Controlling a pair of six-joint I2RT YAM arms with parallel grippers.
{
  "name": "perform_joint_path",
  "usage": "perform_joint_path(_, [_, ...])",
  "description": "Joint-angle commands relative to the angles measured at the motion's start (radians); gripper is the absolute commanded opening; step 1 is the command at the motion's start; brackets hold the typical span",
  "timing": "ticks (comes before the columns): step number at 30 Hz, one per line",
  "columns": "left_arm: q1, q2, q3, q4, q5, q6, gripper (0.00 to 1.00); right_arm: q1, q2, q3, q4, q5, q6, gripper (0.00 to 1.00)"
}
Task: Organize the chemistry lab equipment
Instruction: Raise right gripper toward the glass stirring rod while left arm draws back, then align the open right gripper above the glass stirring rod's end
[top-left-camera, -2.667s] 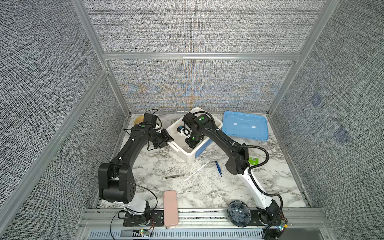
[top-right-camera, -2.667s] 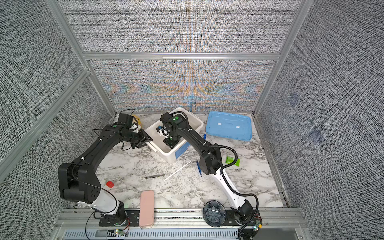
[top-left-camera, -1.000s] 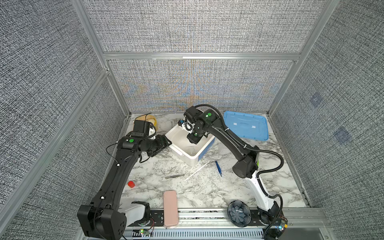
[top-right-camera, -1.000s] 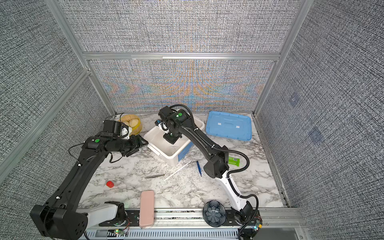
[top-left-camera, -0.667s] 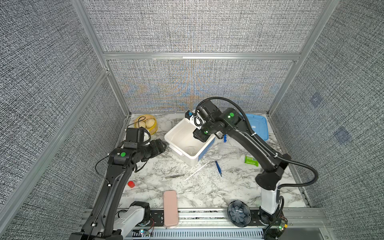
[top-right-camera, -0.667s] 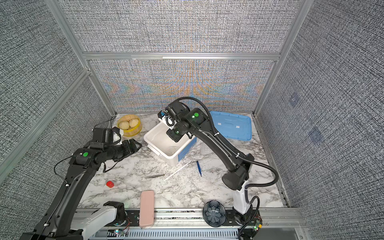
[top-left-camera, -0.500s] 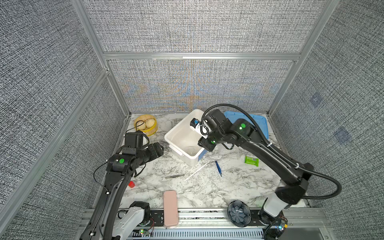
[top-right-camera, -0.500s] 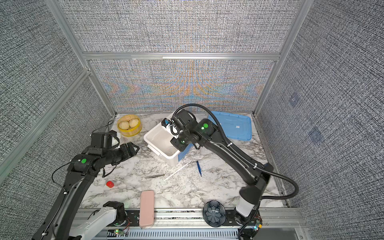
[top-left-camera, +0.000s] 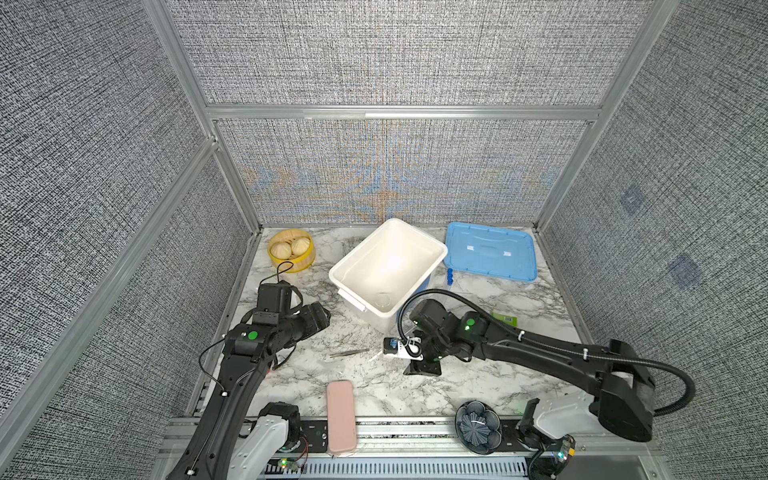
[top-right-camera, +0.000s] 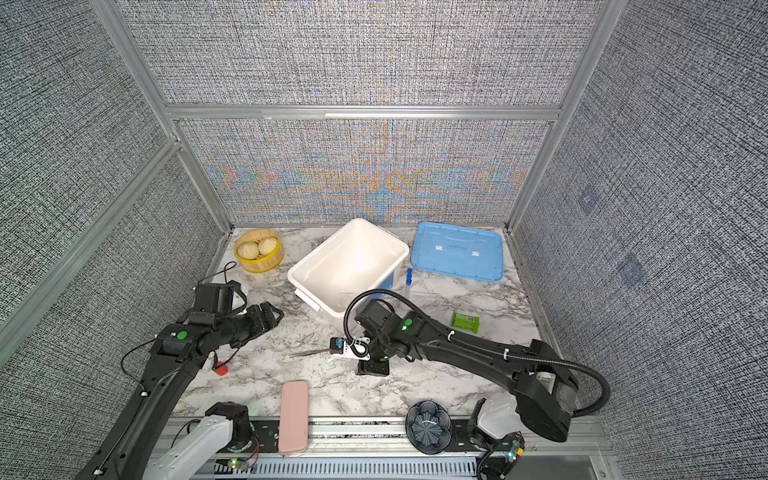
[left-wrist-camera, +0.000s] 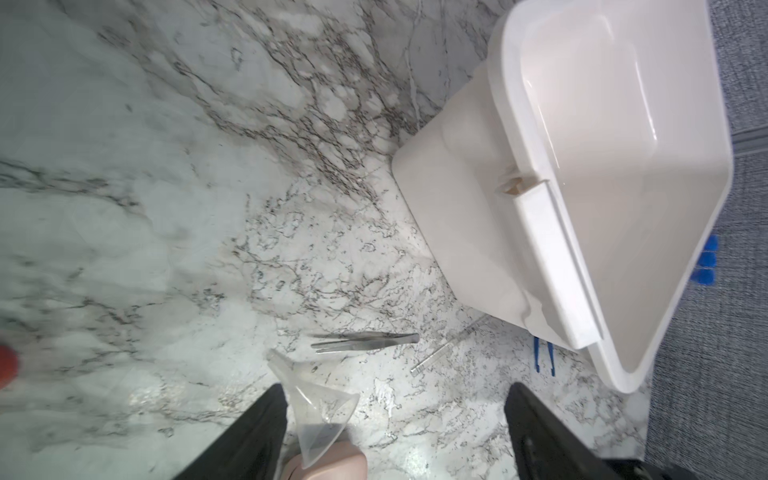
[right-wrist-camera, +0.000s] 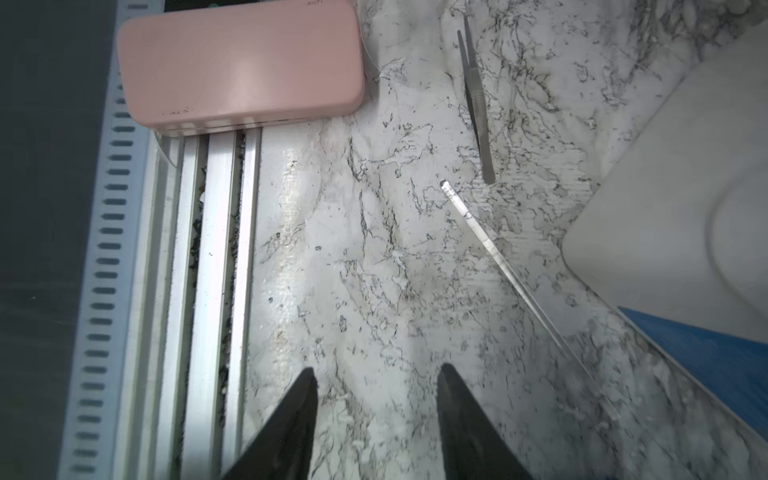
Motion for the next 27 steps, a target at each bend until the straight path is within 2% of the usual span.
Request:
perform_joint_path(1, [0.002,0.008,-0.016,0.107,0.145,-0.038,0.84,0.001,0.017,-0.074,0.2,-0.05,-0.114,0.48])
perform_joint_path(4, [0.002,0.036,0.009,0.08,0.154,-0.039,0.84,-0.01,0.023,-0.175,0.37,-0.055,-0.179,0.51])
perform_joint_path(8, [0.002,0.038,0.004,0.079,0.129,-0.04,0.84,-0.042,0.097,-0.14,0.378,-0.107,-0.271,0.52])
perform_joint_path(11, [0.002,0.032,-0.001,0.095,0.117,-0.063,0.84,-0.048,0.175,-0.084,0.377,-0.093,-0.299,0.52])
perform_joint_path(18, [0.002,0.113,0.046,0.215,0.119,-0.133,0.87,-0.048,0.249,-0.07,0.479,-0.073,-0.286,0.53])
perform_joint_path(27, [-0.001,0.296,0.095,0.257,0.08,-0.115,0.87,-0.045,0.269,-0.067,0.468,-0.018,-0.281,0.54])
